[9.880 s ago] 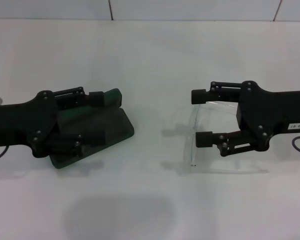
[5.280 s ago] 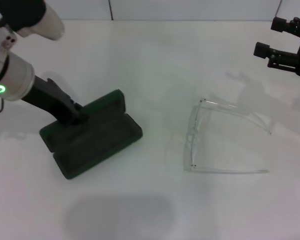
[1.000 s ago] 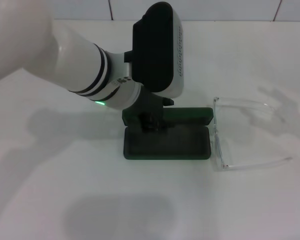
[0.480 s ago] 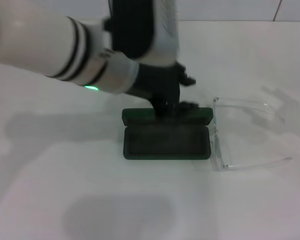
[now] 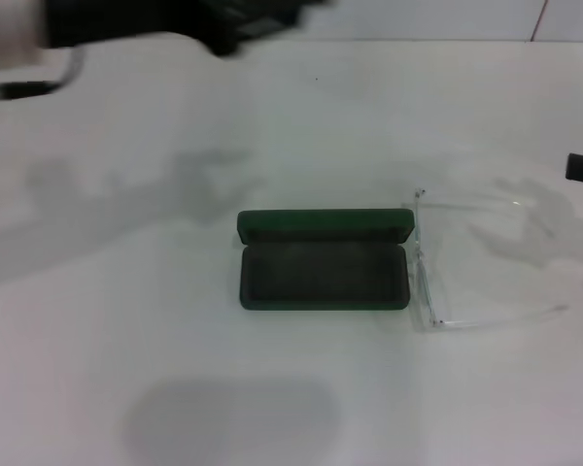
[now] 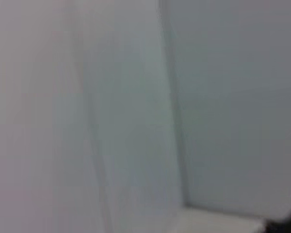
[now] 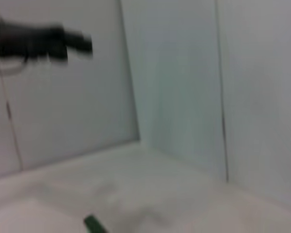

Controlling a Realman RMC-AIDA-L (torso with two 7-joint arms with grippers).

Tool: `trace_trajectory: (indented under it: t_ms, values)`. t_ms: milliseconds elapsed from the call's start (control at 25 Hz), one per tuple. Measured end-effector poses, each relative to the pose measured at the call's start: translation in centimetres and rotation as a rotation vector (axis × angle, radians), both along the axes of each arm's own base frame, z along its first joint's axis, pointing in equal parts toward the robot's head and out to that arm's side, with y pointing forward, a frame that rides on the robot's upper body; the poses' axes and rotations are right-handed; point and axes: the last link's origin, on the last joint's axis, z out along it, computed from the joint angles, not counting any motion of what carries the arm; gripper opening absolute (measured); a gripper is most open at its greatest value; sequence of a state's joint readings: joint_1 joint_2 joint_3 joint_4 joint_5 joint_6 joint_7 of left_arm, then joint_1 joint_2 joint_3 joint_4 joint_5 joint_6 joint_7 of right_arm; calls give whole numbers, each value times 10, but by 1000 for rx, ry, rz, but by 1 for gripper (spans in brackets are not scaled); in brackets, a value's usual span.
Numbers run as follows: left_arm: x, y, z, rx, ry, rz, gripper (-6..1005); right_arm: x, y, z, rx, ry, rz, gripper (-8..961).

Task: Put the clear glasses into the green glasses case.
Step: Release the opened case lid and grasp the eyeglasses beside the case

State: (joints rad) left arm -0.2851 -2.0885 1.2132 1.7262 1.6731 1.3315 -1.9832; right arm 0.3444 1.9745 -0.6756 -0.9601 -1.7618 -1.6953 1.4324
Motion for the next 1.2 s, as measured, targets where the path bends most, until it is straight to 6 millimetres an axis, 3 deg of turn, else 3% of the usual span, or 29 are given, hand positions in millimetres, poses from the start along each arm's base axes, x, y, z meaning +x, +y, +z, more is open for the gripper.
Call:
trace_trajectory:
  t_ms: [80,120,240,400,440,560,720,1000,1200]
  values:
    - [-7,-1,7,11,-33,24,422,-17,11,10,-75,-106,-12,841]
    - [-35,-6,27,14,-178,103,422,-19,11,11,-85,-118,-19,841]
    - [-59,-9,38,-4,-301,140,421,-35,21,22,-135,-222,-60,840]
    - [-99,-17,46,-31,-468,166,418,-54,32,29,-182,-296,-86,840]
    - [-106,-19,46,-34,-497,168,416,-74,41,31,-231,-350,-119,840]
    - [-122,-24,42,-46,-546,165,409,-96,49,28,-283,-415,-207,839]
    - [-126,-23,37,-41,-542,161,408,-128,60,13,-367,-499,-381,839]
    - [-122,-15,21,-47,-511,98,405,-160,64,-6,-483,-557,-506,838]
    - [-118,-14,6,-53,-470,28,403,-175,70,-38,-581,-618,-605,836]
